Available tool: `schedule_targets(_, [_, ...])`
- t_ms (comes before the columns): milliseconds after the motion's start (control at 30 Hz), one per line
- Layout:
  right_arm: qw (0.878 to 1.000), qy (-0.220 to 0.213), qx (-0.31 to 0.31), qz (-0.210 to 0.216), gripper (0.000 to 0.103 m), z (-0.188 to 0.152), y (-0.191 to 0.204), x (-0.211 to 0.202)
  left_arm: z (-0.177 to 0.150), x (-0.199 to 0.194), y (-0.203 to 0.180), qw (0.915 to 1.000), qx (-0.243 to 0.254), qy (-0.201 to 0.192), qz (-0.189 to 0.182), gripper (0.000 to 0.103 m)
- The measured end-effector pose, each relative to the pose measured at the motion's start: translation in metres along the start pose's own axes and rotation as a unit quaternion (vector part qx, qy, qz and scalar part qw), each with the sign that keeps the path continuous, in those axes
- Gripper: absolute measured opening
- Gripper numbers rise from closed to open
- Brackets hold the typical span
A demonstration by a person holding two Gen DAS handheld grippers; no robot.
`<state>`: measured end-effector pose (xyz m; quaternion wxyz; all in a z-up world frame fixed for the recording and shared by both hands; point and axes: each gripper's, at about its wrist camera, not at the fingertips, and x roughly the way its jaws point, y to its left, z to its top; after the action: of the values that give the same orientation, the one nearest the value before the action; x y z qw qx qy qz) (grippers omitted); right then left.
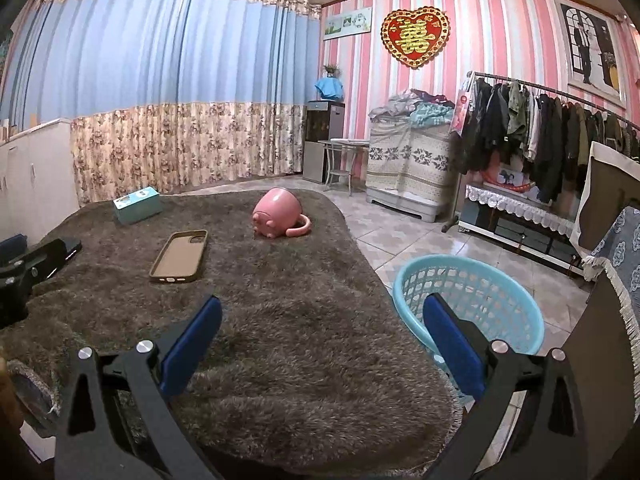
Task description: Collect trash
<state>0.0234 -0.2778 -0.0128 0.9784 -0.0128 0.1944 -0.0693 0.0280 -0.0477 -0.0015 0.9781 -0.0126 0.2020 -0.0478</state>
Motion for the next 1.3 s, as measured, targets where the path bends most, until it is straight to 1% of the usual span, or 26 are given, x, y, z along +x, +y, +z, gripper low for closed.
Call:
schedule_targets(233, [1.000,-0.005,-0.003,-0.005,0.098,0.001,0.001,-0.001,0.002,-0.004,0.001,1.0000,-0.003,-0.007,0.003,0.098])
schedule_targets(600, [1.000,-0.017,0.006,-0.004,0.098,0.004,0.001,-0.009,0.005,-0.013,0.002,0.9997,-0.009,-0.020,-0.008,0.098])
schedule_targets(1000, [1.000,-0.022,0.013,-0.002,0.098,0.003,-0.006,-0.011,0.004,-0.020,-0.005,0.9990,0.013,-0.043,-0.006,0.098])
schedule_targets(1300, [1.000,-0.022,0.013,-0.004,0.098,0.003,-0.007,-0.011,0.005,-0.019,-0.005,0.9989,0.017,-0.044,0.000,0.098])
